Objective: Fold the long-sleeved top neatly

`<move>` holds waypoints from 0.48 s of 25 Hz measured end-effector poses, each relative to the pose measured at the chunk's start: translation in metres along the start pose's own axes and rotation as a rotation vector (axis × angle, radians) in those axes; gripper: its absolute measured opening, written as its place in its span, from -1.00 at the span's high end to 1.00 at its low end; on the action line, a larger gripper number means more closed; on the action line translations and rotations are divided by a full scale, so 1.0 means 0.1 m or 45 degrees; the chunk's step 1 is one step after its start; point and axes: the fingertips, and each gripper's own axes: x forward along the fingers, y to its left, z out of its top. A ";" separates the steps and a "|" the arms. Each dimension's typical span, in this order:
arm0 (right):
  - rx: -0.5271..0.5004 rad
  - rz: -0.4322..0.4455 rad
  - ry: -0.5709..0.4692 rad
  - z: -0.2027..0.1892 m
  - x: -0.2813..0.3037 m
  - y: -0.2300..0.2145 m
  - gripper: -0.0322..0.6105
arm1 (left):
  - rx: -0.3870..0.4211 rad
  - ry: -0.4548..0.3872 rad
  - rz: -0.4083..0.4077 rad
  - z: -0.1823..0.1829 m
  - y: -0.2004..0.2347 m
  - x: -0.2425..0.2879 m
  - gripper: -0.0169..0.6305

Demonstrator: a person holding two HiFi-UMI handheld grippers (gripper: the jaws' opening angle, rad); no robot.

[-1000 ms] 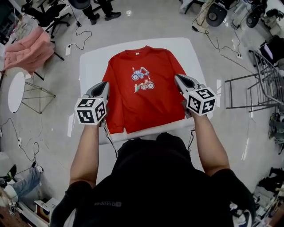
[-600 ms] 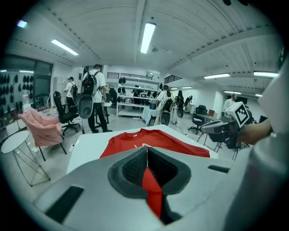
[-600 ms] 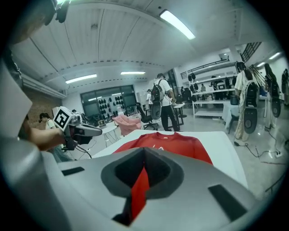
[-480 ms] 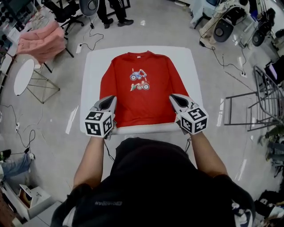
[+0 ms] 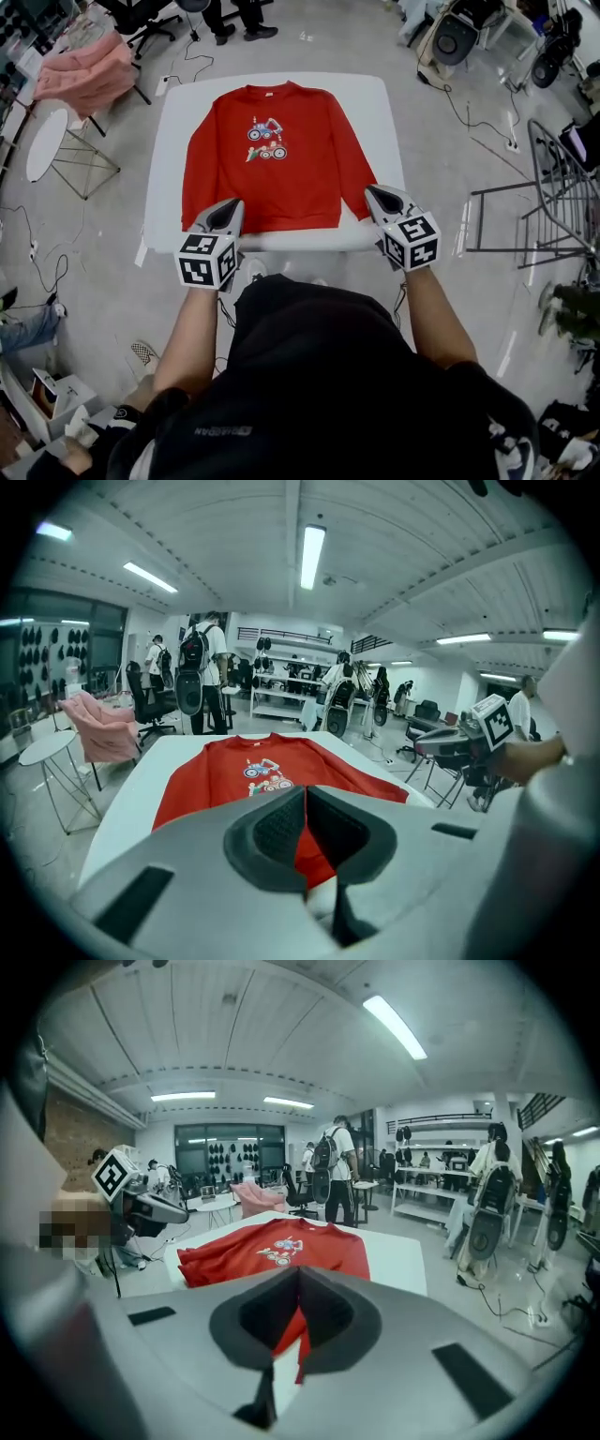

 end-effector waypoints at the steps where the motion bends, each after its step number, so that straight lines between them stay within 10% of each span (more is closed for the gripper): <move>1: 0.015 -0.019 0.007 -0.08 -0.05 -0.08 0.89 | -0.001 -0.003 0.008 -0.02 -0.04 -0.02 0.92; 12: 0.197 -0.201 0.233 -1.15 -0.25 -0.71 0.89 | 0.008 0.070 0.040 -0.36 -0.39 -0.06 0.92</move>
